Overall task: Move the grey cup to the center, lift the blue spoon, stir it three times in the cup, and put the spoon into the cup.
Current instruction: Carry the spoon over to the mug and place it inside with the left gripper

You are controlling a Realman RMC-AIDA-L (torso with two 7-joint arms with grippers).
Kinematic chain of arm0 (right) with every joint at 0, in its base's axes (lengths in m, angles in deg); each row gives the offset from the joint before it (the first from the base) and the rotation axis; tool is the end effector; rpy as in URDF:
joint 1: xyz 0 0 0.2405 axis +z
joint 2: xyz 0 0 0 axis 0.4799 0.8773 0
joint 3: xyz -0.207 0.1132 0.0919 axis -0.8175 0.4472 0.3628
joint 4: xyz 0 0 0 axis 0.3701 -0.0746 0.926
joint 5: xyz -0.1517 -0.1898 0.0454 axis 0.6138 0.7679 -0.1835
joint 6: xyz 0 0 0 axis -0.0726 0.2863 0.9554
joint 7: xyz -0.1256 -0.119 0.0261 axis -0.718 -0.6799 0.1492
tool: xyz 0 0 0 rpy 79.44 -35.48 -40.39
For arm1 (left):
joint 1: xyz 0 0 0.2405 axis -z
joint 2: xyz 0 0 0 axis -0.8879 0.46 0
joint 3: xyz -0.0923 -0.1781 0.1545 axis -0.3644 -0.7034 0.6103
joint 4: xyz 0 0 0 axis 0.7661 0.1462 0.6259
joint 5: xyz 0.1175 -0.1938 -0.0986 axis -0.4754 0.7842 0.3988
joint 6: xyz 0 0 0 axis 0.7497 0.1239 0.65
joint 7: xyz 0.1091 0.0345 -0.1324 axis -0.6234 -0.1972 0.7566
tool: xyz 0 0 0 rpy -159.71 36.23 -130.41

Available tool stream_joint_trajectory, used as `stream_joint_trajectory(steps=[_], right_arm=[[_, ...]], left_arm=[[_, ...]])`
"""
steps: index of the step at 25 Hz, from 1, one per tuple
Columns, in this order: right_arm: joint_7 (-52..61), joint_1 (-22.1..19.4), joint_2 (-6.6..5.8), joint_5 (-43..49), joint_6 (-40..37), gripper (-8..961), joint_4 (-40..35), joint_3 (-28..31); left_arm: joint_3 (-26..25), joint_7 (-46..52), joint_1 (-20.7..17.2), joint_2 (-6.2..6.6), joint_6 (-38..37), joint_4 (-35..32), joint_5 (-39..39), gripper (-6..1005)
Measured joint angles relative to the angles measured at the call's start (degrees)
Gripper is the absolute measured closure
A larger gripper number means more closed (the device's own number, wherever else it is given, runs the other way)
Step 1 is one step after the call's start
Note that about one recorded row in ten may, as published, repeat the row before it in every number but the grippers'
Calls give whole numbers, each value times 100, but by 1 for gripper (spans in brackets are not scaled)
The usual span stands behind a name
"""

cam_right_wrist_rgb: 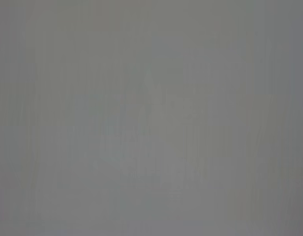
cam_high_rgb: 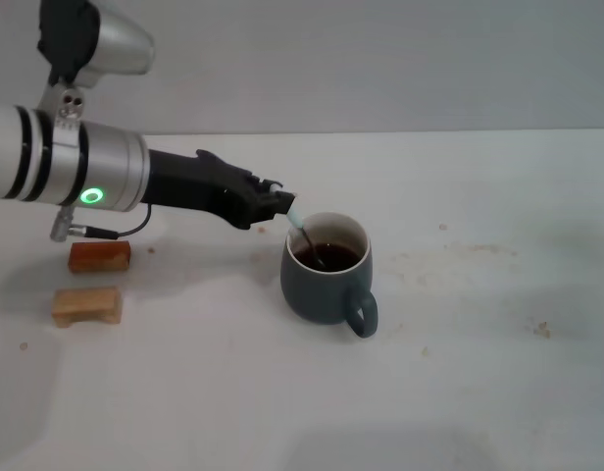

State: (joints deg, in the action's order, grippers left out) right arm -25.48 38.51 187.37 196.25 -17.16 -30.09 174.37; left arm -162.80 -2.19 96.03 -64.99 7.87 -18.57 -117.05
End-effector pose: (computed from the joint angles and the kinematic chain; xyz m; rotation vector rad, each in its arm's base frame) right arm 0.3673 0.4132 0.0347 -1.4724 0.6666 0.3749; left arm -0.1711 0.4379 -0.0179 -2.6771 -0.6970 -0.2480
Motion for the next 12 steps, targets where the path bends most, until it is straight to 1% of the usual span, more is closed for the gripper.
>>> stream_joint_trajectory(steps=[5,6,12], right_arm=[[0,21,0,3,1,938,3,-11],[0,36,0,3,1,938,3,-11],[0,50,0,54,1,939,3,-10]], left_arm=[[-4,80,-221,9,221,232,-10,783],[-3,110,-297,-6,318,335,-11,783],[100,184,-421,-59,365,526,31,782]])
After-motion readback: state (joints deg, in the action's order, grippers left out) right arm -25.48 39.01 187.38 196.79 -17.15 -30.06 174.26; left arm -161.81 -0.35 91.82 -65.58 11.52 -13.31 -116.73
